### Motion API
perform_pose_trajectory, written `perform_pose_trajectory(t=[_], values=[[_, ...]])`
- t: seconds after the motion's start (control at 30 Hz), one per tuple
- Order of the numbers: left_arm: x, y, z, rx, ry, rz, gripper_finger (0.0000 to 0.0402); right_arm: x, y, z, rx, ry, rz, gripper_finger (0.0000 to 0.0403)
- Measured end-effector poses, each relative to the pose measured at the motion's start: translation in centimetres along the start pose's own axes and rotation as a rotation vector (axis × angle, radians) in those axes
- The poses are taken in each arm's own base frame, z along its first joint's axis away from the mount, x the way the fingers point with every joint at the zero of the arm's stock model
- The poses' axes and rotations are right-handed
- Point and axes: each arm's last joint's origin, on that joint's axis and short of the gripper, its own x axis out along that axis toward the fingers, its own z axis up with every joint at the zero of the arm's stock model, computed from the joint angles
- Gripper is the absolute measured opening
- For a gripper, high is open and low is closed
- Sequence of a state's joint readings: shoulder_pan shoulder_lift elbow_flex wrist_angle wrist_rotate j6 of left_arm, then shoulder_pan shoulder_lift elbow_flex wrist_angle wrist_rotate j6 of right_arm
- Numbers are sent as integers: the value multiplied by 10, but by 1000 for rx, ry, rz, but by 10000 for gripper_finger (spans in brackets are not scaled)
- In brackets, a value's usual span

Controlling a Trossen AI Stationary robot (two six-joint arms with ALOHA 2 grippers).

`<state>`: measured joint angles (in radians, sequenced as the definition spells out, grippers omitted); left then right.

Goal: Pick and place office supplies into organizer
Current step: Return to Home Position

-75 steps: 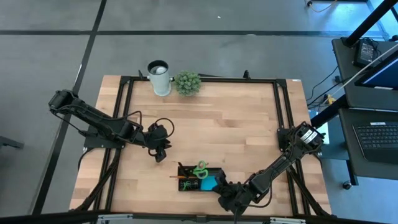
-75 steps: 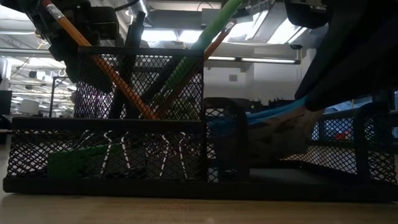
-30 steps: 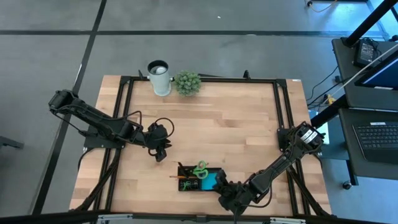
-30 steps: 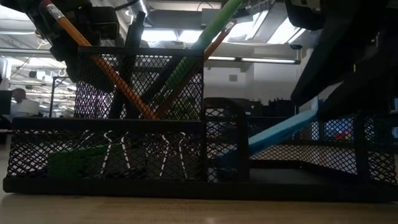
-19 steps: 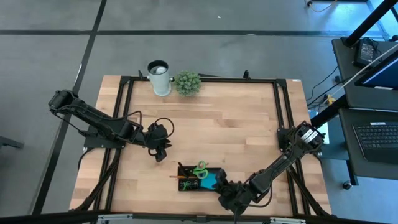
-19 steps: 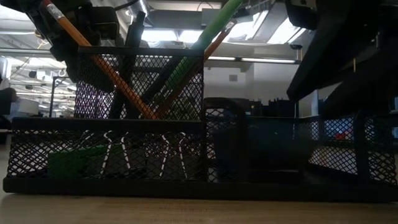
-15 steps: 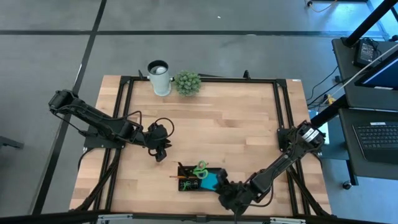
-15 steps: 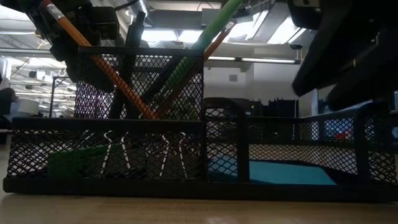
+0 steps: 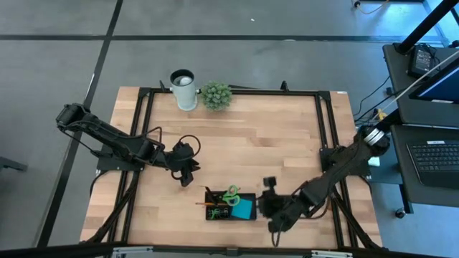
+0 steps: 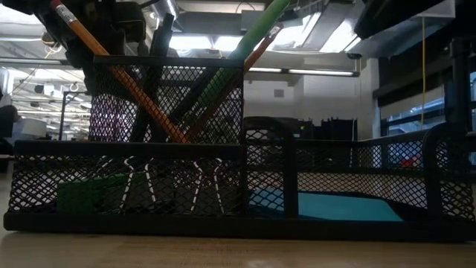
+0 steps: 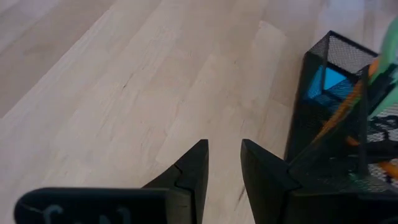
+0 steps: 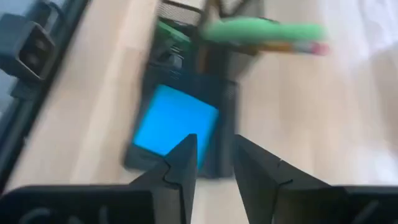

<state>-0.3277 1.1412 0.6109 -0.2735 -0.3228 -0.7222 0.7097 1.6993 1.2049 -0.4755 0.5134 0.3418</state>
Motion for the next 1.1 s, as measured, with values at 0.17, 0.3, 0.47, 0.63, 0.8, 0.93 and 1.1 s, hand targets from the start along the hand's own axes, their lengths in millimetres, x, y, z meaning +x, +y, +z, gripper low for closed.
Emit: perform_pose_trajectory(t=[0.17,0.3,0.47,0.63,0.8,0.93,1.1], values=[[-4,-7,10,1,-30,-40,88,-29,-35,11,32,-20,-27,103],[-11,-15,23,66,-67,-68,88,-49,-64,23,11,-94,-46,103],[-22,-27,48,157,-173,-112,88,-64,-111,33,2,-135,-14,103],[-30,-29,80,206,-366,-120,88,-63,-166,40,24,-192,41,103],[-35,-13,99,271,-430,-45,88,-64,-216,42,54,-272,-29,104],[-35,9,114,263,-476,35,88,-60,-249,47,28,-400,30,104],[-37,35,131,242,-516,56,88,-53,-287,40,86,-424,-50,104]])
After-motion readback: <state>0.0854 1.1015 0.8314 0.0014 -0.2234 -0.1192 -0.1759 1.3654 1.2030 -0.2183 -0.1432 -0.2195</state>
